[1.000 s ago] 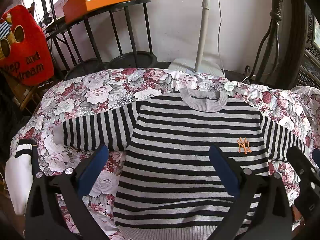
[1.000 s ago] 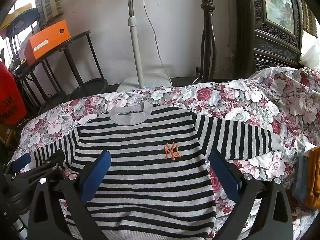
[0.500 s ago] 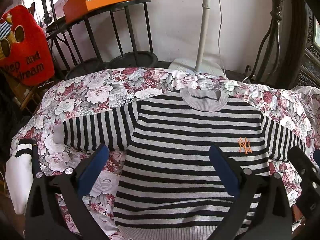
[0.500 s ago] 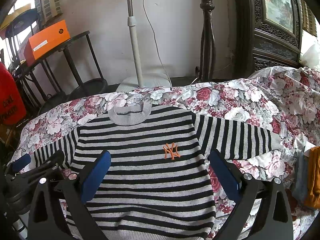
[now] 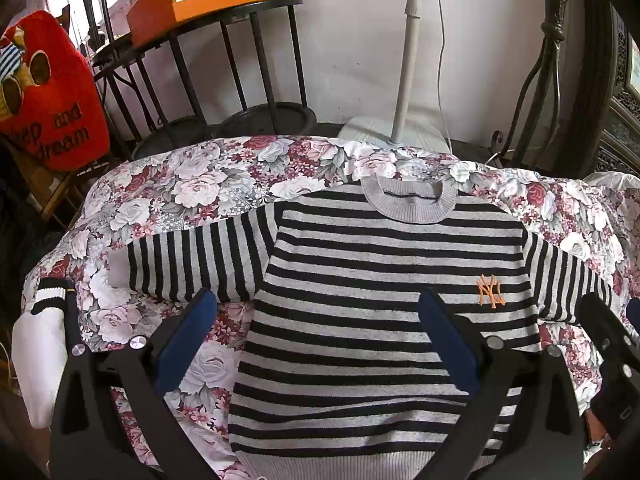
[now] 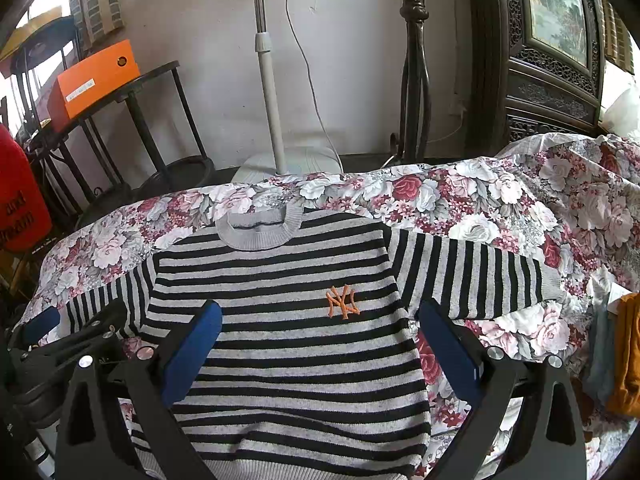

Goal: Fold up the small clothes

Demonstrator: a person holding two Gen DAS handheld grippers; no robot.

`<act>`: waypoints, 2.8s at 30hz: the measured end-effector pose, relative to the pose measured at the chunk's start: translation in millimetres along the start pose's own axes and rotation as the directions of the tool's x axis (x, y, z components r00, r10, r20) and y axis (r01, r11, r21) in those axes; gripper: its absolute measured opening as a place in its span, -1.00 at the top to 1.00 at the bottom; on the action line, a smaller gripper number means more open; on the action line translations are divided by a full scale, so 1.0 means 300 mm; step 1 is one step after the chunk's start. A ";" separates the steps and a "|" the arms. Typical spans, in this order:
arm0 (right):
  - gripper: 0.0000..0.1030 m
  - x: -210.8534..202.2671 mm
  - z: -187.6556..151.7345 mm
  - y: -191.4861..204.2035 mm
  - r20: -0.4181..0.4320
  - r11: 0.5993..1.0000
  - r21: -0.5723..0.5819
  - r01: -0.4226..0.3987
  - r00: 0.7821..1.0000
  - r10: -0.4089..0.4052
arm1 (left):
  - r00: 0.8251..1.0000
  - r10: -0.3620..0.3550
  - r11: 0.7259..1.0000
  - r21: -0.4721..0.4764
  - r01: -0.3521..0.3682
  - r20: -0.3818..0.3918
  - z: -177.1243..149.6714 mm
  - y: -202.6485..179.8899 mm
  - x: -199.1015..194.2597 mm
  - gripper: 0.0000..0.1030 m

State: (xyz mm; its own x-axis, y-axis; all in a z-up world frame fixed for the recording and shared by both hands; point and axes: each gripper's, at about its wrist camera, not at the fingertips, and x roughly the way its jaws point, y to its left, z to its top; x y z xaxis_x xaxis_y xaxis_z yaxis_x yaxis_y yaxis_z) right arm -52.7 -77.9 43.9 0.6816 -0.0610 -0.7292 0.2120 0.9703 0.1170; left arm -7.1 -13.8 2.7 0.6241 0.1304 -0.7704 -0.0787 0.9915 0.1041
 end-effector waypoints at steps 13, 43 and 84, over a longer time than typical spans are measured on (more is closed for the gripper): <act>-0.93 0.001 0.001 -0.003 -0.001 1.000 -0.003 0.003 1.000 -0.003 | 1.000 0.001 1.000 0.002 -0.001 -0.001 -0.001 -0.001 0.001 -0.91; -0.93 0.275 -0.389 -0.387 -0.526 0.949 0.304 -0.085 0.815 0.241 | 0.881 0.040 0.986 0.161 0.041 -0.471 -0.383 0.116 0.364 -0.91; 0.02 0.200 -0.208 -0.211 -0.352 0.993 -0.020 -0.119 0.930 0.104 | 0.918 -0.140 0.971 0.128 0.200 -0.370 -0.300 0.310 0.094 -0.64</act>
State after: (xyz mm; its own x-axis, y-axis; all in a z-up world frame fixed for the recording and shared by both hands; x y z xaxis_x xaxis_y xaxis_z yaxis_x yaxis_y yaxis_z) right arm -68.8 -128.5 -49.3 0.4093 0.1269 -0.9035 0.1159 0.9750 0.1894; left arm -66.9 82.5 -66.0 0.2961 -0.0178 -0.9550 0.1480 0.9886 0.0275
